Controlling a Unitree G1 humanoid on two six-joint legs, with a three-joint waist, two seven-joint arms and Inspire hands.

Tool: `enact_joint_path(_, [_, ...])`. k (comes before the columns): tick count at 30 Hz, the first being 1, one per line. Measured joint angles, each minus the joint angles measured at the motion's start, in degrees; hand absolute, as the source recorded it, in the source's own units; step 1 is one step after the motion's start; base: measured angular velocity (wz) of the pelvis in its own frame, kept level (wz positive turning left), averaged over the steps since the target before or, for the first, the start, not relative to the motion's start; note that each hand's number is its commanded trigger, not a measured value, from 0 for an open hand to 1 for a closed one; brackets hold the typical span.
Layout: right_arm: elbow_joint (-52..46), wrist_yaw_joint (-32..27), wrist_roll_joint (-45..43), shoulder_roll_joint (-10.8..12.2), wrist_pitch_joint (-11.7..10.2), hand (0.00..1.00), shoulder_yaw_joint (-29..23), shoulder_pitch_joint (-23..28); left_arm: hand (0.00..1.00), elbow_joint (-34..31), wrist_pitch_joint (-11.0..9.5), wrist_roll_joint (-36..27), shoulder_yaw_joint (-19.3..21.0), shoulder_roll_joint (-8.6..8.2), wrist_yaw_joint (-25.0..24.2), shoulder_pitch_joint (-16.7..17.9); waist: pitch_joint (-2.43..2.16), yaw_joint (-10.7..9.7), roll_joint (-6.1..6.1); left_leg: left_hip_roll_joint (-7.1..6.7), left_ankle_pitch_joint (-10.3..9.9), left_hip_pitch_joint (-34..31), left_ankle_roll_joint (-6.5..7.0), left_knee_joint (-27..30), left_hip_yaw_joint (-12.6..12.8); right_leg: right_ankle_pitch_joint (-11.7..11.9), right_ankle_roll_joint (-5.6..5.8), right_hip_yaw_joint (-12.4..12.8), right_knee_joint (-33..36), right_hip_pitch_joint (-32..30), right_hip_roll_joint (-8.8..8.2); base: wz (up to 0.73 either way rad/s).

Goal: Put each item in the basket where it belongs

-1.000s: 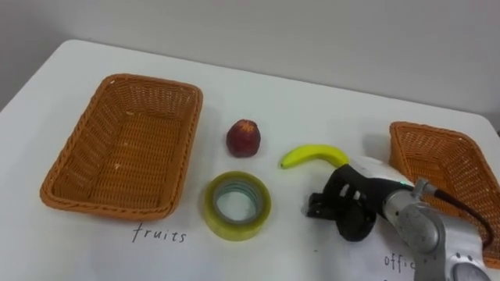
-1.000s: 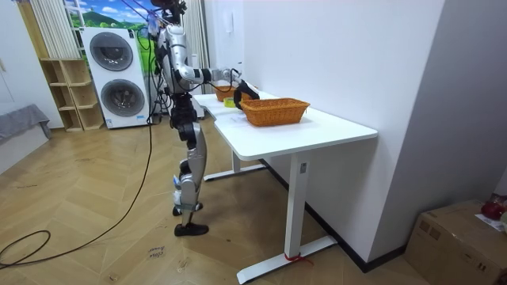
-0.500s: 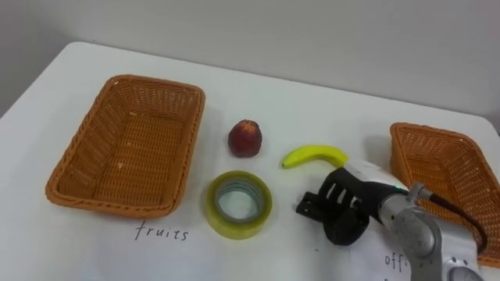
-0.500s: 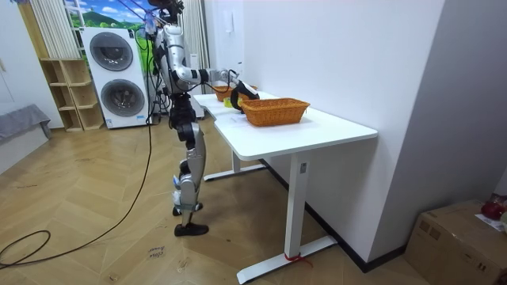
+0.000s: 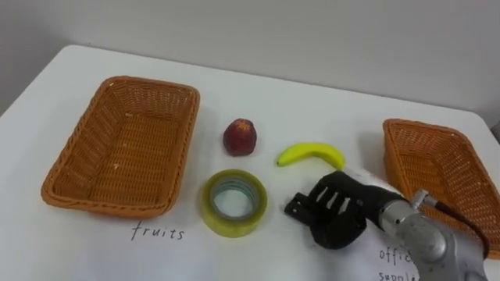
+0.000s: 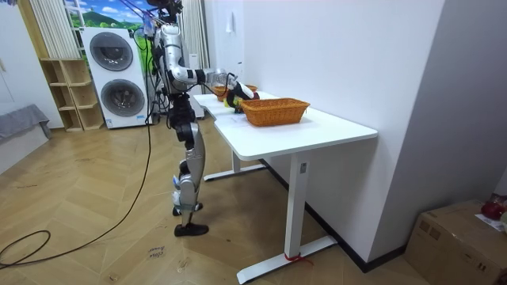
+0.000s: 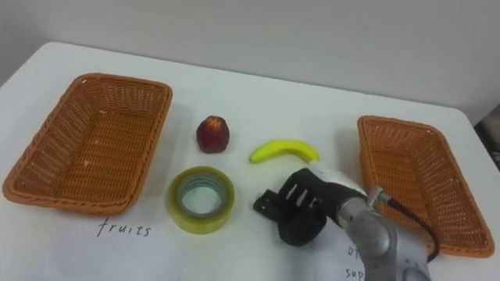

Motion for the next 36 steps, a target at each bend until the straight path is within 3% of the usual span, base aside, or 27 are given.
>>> enact_joint_path(4, [-2.21,-1.77,6.00,0.06,-3.61,1.00,-2.82,0.00,0.00,2.40,-1.41,0.13,0.70,-0.53,-0.03,0.70,0.56,-1.23,0.71,0.01,0.02,0.87,0.04,-0.37,0.73,0.00,0.00,0.28,-0.05,0.49,-0.05,-0.06])
enact_joint_path(9, [-5.74,-6.61,8.28,0.11,-6.35,1.00,-7.79,-0.35,0.00,2.73,-1.54,0.07,2.84,-0.72,-0.96,1.19,0.62,-1.67,0.90,0.08,0.03,1.25,0.05,-0.62,0.83,0.00,0.00,0.42,-0.11,0.69,0.06,-0.01])
enact_joint_path(21, [-6.26,-11.89,11.31,0.10,-9.06,1.00,-9.56,-1.46,0.00,6.50,-2.57,-0.58,2.83,-1.39,-2.46,0.75,0.67,-1.71,1.57,0.07,0.03,1.92,0.05,-0.77,1.04,0.00,0.00,0.49,-0.11,1.21,0.08,0.00])
enact_joint_path(31, [-6.23,-18.20,15.02,0.01,-10.92,1.00,-12.16,-2.09,0.00,6.81,-2.83,-0.60,2.85,-1.97,-2.50,1.88,0.40,-2.89,0.79,0.07,0.02,1.83,0.05,-0.76,0.67,0.00,0.00,-0.37,-0.11,1.40,0.06,0.02])
enact_joint_path(36, [-6.21,-20.42,15.09,-0.01,-11.94,1.00,-13.27,-2.09,0.00,6.79,-3.71,-0.58,3.14,-2.06,-2.49,1.81,0.49,-3.44,0.46,0.04,0.01,1.73,0.07,-0.75,0.75,0.00,0.01,-0.36,-0.03,1.15,-0.01,0.00])
